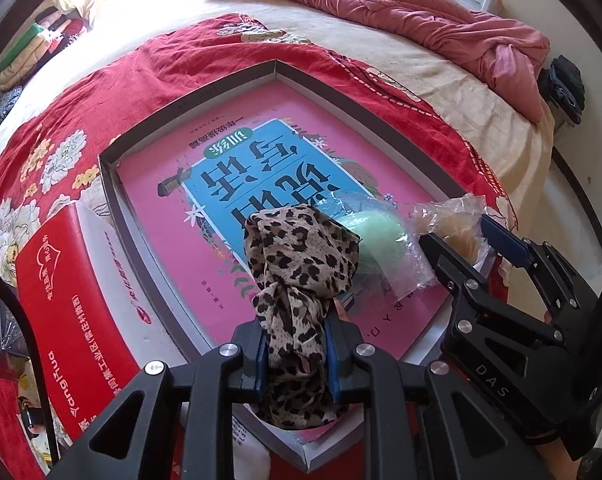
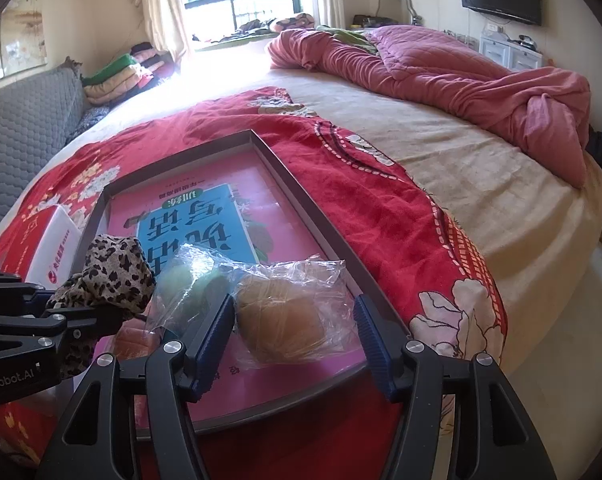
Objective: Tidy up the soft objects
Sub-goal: 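Open the left tool to drop the scarf into the tray while the right tool releases the bun bag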
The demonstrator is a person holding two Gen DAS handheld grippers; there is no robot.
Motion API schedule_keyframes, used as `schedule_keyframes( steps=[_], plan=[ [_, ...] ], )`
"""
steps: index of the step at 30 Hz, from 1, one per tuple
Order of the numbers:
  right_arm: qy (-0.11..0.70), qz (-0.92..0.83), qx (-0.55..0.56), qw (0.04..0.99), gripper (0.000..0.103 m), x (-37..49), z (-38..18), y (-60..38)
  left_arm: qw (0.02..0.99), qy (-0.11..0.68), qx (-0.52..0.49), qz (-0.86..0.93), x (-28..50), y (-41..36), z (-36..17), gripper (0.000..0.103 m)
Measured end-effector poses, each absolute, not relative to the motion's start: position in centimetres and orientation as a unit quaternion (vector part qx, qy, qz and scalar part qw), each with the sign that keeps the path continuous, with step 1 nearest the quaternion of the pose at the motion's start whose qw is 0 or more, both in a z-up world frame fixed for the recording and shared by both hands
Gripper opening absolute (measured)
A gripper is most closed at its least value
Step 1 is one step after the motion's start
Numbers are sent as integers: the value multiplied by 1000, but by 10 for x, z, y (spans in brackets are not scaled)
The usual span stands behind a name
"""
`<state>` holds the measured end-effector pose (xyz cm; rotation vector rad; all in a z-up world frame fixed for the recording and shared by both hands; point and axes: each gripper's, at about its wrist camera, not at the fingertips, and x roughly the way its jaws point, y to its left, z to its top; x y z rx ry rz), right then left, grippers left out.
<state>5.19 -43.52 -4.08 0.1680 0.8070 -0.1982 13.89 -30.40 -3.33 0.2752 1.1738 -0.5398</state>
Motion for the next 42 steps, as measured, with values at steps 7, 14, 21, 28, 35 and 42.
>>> schedule_keyframes(
  steps=[7, 14, 21, 28, 35, 42],
  plan=[
    [389, -98, 83, 912, 65, 51, -40, -436, 786, 552, 119, -253, 140, -305, -34, 24],
    [380, -97, 101, 914, 71, 47, -37, -441, 783, 553, 120, -257, 138, -306, -34, 29],
    [373, -102, 110, 916, 72, 43, -35, -445, 783, 552, 120, -261, 136, -306, -33, 32],
    [354, -122, 113, 920, 73, 37, -28, -450, 784, 550, 129, -260, 133, -308, -31, 40],
    [346, -135, 122, 920, 73, 33, -25, -456, 788, 542, 145, -253, 129, -311, -29, 58],
    [341, -141, 121, 922, 74, 31, -23, -457, 795, 538, 138, -243, 130, -302, -23, 60]
  ],
)
